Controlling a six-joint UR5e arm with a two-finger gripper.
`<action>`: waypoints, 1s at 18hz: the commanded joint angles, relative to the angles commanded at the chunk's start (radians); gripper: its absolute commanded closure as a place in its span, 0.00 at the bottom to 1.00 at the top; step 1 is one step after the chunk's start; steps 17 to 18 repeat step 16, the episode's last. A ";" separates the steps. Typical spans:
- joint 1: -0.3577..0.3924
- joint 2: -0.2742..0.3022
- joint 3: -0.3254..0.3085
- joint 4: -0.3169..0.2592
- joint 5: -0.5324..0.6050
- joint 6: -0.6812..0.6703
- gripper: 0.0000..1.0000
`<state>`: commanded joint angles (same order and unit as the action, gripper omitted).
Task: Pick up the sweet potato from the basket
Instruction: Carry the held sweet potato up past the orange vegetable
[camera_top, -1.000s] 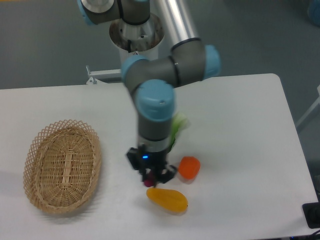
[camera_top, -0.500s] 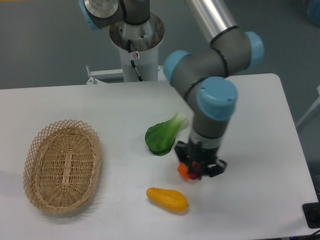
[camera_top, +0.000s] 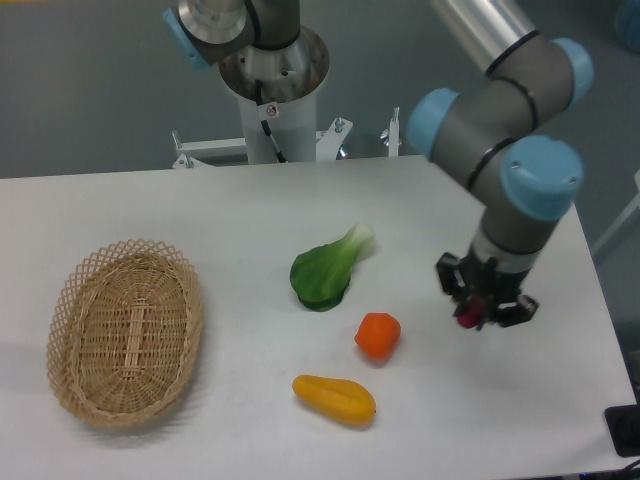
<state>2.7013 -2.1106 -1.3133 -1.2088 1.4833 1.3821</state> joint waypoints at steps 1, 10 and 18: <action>0.000 -0.011 0.014 0.003 0.003 0.008 0.87; -0.009 -0.037 0.069 0.005 0.052 0.011 0.85; -0.011 -0.045 0.075 0.006 0.055 0.011 0.85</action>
